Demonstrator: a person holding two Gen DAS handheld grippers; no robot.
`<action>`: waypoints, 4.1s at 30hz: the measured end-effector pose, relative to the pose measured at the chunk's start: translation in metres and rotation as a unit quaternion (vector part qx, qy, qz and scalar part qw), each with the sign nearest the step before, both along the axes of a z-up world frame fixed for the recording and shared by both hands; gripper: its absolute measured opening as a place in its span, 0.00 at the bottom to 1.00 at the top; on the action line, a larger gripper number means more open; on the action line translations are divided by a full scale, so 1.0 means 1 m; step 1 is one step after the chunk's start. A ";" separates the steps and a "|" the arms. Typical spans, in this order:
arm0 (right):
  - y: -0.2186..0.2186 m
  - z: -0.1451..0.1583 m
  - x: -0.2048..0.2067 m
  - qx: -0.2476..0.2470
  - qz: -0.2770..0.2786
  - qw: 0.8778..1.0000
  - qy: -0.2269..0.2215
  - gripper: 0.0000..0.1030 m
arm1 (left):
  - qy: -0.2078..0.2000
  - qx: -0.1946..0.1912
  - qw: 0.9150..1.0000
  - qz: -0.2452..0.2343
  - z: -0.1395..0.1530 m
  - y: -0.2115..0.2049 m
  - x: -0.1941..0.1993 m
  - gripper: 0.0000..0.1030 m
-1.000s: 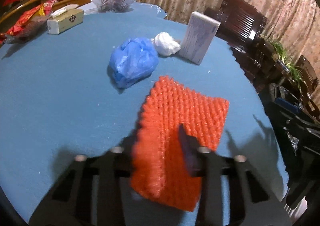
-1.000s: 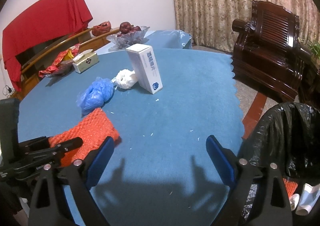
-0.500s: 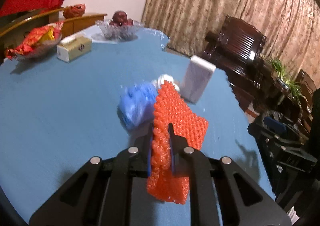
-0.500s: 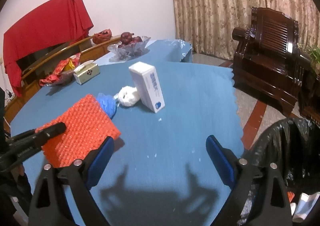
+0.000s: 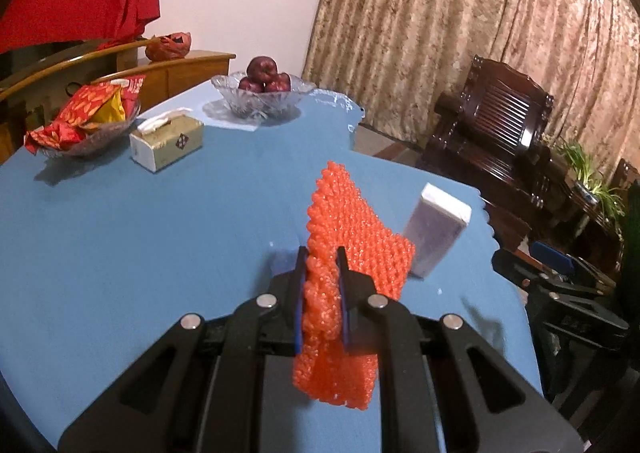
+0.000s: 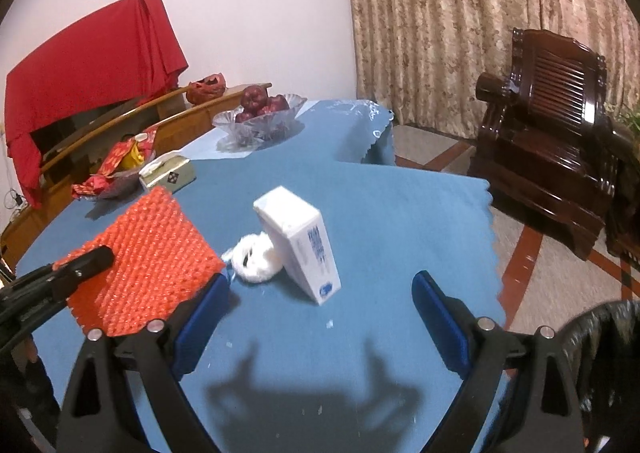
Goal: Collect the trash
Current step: 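Grasp the orange foam sleeve with the left tool while the right grasps the alcohol-pad box, then carry the orange sleeve and alcohol-pad box toward the black bin, then open both tools over the bin to drop the sleeve and box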
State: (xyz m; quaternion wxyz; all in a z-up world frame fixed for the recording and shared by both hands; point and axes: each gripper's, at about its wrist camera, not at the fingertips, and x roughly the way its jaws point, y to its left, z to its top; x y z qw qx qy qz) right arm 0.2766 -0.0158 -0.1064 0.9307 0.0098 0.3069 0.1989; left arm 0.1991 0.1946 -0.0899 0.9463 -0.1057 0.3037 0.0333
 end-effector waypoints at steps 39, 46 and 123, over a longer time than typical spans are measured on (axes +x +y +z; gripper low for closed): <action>0.012 0.027 0.017 0.035 0.041 0.999 -0.011 0.35 | -0.031 0.009 0.999 0.014 0.033 -0.009 0.013 0.12; -0.016 0.058 -0.018 0.044 0.025 0.998 -0.033 0.33 | -0.046 0.021 0.999 -0.002 0.055 -0.030 -0.009 0.12; -0.333 0.019 -0.135 -0.007 -0.272 0.962 -0.006 0.85 | 0.002 0.030 0.957 -0.288 0.012 -0.339 -0.021 0.74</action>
